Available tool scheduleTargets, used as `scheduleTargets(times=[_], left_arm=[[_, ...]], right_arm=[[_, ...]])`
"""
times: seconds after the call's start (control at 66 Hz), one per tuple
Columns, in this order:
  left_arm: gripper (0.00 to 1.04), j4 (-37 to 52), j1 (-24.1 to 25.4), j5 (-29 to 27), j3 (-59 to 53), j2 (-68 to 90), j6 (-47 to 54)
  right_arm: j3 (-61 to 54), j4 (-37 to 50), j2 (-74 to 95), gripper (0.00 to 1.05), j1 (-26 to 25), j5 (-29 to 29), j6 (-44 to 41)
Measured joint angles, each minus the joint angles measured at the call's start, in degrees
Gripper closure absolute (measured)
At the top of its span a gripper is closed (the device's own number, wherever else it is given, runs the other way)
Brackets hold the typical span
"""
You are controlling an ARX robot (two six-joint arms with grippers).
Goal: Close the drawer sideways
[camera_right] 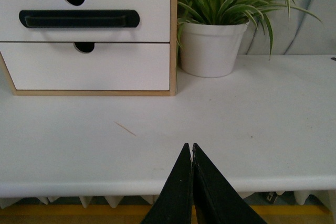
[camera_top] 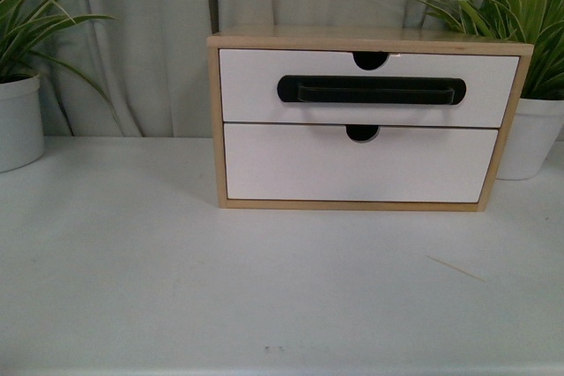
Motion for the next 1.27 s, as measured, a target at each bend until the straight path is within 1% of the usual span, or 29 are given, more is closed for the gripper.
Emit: scheduleTargets(times=[0.03, 0.061, 0.258, 0.273, 0.303, 0.318, 0.348, 0.394, 0.409, 0.439, 0.455, 0.485, 0.5, 0.561, 0.591, 0.606, 0.621, 0.682, 0.742, 0.758, 0.788, 0.848, 1.273], left_arm=[[1.01, -3.5, 0.0, 0.1, 0.0, -3.0, 0.0], [1.01, -4.2, 0.0, 0.1, 0.0, -4.5, 0.0], [1.01, -4.6, 0.0, 0.1, 0.0, -5.6, 0.0], [1.00, -4.6, 0.0, 0.1, 0.0, -5.6, 0.0], [0.95, -4.6, 0.0, 0.1, 0.0, -5.6, 0.0], [0.91, -4.6, 0.0, 0.1, 0.0, -5.6, 0.0], [0.86, -4.6, 0.0, 0.1, 0.0, -5.6, 0.0], [0.75, -4.6, 0.0, 0.1, 0.0, -5.6, 0.0], [0.72, -4.6, 0.0, 0.1, 0.0, -5.6, 0.0], [0.63, -4.6, 0.0, 0.1, 0.0, -5.6, 0.0], [0.61, -4.6, 0.0, 0.1, 0.0, -5.6, 0.0], [0.55, -4.6, 0.0, 0.1, 0.0, -5.6, 0.0], [0.52, -4.6, 0.0, 0.1, 0.0, -5.6, 0.0], [0.41, -4.6, 0.0, 0.1, 0.0, -5.6, 0.0], [0.34, -4.6, 0.0, 0.1, 0.0, -5.6, 0.0], [0.30, -4.6, 0.0, 0.1, 0.0, -5.6, 0.0], [0.29, -4.6, 0.0, 0.1, 0.0, -5.6, 0.0], [0.16, -4.6, 0.0, 0.1, 0.0, -5.6, 0.0], [0.05, -4.6, 0.0, 0.1, 0.0, -5.6, 0.0], [0.04, -4.6, 0.0, 0.1, 0.0, -5.6, 0.0], [0.06, -4.6, 0.0, 0.1, 0.0, -5.6, 0.1], [0.06, -4.6, 0.0, 0.1, 0.0, -5.6, 0.1], [0.06, -4.6, 0.0, 0.1, 0.0, -5.6, 0.1]], right_arm=[[0.0, 0.0, 0.0, 1.03, 0.0, 0.0, 0.0], [0.0, 0.0, 0.0, 1.03, 0.0, 0.0, 0.0], [0.0, 0.0, -0.1, 1.03, 0.0, 0.0, 0.0], [0.0, 0.0, -0.1, 1.03, 0.0, 0.0, 0.0], [0.0, 0.0, -0.1, 1.02, 0.0, 0.0, 0.0], [0.0, 0.0, -0.1, 0.98, 0.0, 0.0, 0.0], [0.0, 0.0, -0.1, 0.94, 0.0, 0.0, 0.0], [0.0, 0.0, -0.1, 0.85, 0.0, 0.0, 0.0], [0.0, 0.0, -0.1, 0.79, 0.0, 0.0, 0.0], [0.0, 0.0, -0.1, 0.72, 0.0, 0.0, 0.0], [0.0, 0.0, -0.1, 0.68, 0.0, 0.0, 0.0], [0.0, 0.0, -0.1, 0.63, 0.0, 0.0, 0.0], [0.0, 0.0, -0.1, 0.59, 0.0, 0.0, 0.0], [0.0, 0.0, -0.1, 0.49, 0.0, 0.0, 0.0], [0.0, 0.0, -0.1, 0.42, 0.0, 0.0, 0.0], [0.0, 0.0, -0.1, 0.40, 0.0, 0.0, 0.0], [0.0, 0.0, -0.1, 0.37, 0.0, 0.0, 0.0], [0.0, 0.0, -0.1, 0.26, 0.0, 0.0, 0.0], [0.0, 0.0, -0.1, 0.13, 0.0, 0.0, 0.0], [0.0, 0.0, -0.1, 0.09, 0.0, 0.0, 0.0], [0.0, 0.0, -0.1, 0.07, 0.0, 0.0, 0.1], [0.0, 0.0, -0.1, 0.10, 0.0, 0.0, 0.1], [0.0, 0.0, -0.1, 0.09, 0.0, 0.0, 0.1]])
